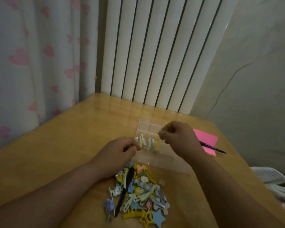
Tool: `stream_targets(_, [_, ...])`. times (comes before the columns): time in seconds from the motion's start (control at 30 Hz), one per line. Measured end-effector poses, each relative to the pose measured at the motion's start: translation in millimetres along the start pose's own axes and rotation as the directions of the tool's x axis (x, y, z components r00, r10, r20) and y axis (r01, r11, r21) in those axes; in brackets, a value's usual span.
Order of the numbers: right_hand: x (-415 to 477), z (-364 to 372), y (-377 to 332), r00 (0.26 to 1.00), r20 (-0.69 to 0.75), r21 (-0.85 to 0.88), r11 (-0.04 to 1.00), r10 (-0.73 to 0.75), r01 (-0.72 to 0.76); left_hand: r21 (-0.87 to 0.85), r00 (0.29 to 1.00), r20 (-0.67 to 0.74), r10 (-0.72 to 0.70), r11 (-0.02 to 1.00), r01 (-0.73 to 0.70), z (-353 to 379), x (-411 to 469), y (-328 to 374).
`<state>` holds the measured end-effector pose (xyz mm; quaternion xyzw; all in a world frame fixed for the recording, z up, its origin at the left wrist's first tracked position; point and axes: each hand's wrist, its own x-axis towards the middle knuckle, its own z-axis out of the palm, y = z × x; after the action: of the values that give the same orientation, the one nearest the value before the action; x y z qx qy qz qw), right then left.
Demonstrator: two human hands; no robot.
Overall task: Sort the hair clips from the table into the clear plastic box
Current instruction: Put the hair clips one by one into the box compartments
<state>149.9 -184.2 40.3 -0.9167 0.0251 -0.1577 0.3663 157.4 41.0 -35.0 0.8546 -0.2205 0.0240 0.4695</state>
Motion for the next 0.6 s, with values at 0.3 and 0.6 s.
stream_targets(0.3, [53,58,14,0.993,0.062,-0.328,0.942,0.097,-0.072,0.008,1.000,-0.003,0.021,1.000,-0.021,1,3,-3])
stream_targets(0.6, [-22,14,8,0.981,-0.156,-0.080,0.992,-0.114,0.102,-0.003,1.000,0.005,0.011,1.000,-0.011,2,3,-4])
